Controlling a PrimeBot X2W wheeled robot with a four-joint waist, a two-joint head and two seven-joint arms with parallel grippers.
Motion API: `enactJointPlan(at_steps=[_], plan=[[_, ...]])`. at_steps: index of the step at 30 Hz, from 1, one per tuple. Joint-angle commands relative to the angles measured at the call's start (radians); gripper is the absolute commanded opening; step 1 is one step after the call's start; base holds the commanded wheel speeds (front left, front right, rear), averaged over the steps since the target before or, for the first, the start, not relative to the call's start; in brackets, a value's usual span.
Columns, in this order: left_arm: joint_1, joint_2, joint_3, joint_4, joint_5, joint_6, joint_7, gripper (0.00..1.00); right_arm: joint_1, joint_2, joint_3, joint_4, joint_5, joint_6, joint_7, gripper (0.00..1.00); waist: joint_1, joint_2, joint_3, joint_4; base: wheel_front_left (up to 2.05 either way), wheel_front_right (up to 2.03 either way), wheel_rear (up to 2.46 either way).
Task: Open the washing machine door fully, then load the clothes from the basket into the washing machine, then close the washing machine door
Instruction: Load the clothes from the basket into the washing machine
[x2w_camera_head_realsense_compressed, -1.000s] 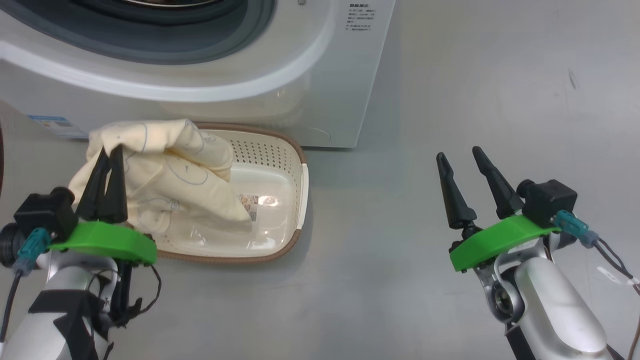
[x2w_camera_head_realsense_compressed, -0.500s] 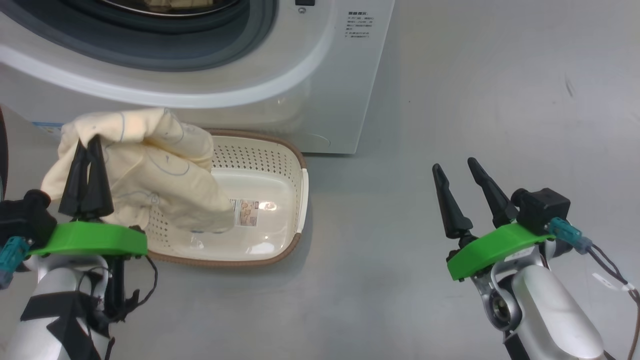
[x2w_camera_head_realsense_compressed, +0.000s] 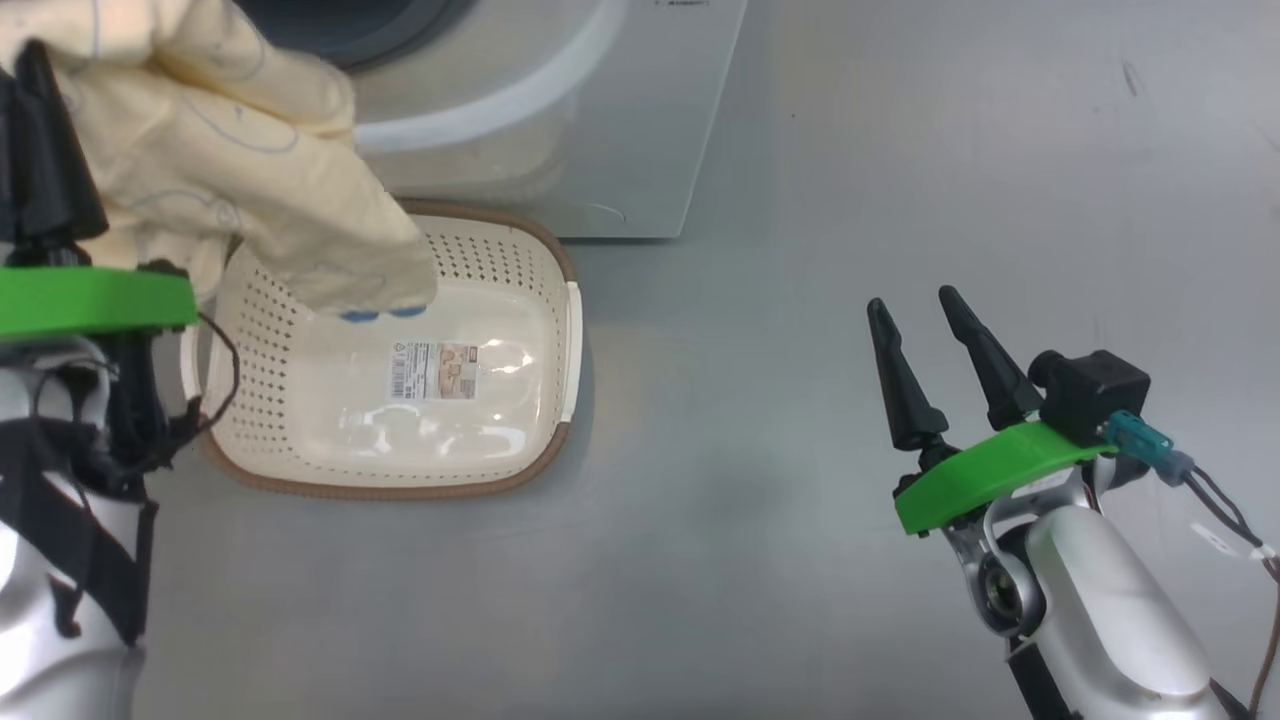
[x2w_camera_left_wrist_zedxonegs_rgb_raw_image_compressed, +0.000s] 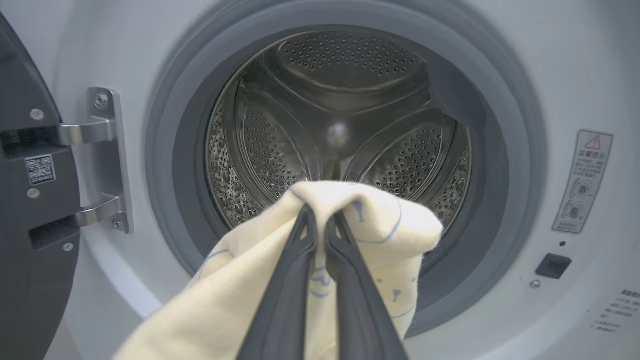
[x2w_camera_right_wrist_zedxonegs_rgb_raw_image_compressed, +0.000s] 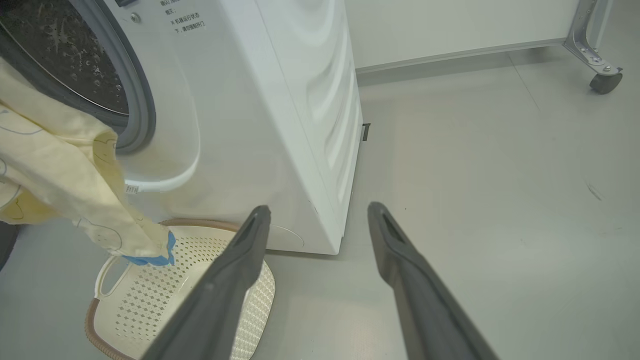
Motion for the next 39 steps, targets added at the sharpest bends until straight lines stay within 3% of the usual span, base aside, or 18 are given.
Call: enactJointPlan(at_steps=[1,7,13,17,23,29,39], plan=[[-0.047,0.052,0.043,-0.020,-0.003,-0.004,-0.006,0.00,-0.015,0.000,0.018,-0.032,0.006,0.000,-0.010,1.00,-0.0002,0.0000,0.020,-0.016,0.00,0.00,0.00],[-0.227,0.093,0.022,0.052,-0.040,-0.009,-0.006,0.00,-0.040,0.000,0.033,-0.037,0.021,0.000,-0.015,1.00,-0.0002,0.0000,0.086,-0.055,0.00,0.00,0.00],[-0.429,0.169,-0.028,0.115,-0.062,-0.010,0.014,0.00,-0.065,0.000,0.056,-0.045,0.079,0.000,-0.019,1.00,-0.0002,0.0000,0.193,-0.113,0.00,0.00,0.00],[-0.589,0.237,-0.060,0.147,-0.112,-0.010,0.039,0.00,-0.081,0.000,0.080,-0.071,0.127,0.000,-0.020,1.00,-0.0002,0.0000,0.274,-0.158,0.00,0.00,0.00],[-0.807,0.373,-0.199,0.174,-0.086,-0.010,0.059,0.00,-0.099,0.000,0.112,-0.105,0.205,0.000,-0.020,1.00,-0.0002,0.0000,0.363,-0.229,0.00,0.00,0.00],[-0.990,0.414,-0.277,0.246,-0.096,-0.010,0.034,0.00,-0.110,0.000,0.139,-0.112,0.240,0.000,-0.020,1.00,-0.0002,0.0000,0.385,-0.263,0.00,0.00,0.00],[-1.107,0.413,-0.449,0.495,-0.068,-0.010,0.029,0.00,-0.127,0.000,0.162,-0.120,0.261,0.000,-0.020,1.00,-0.0002,0.0000,0.407,-0.284,0.00,0.00,0.00]])
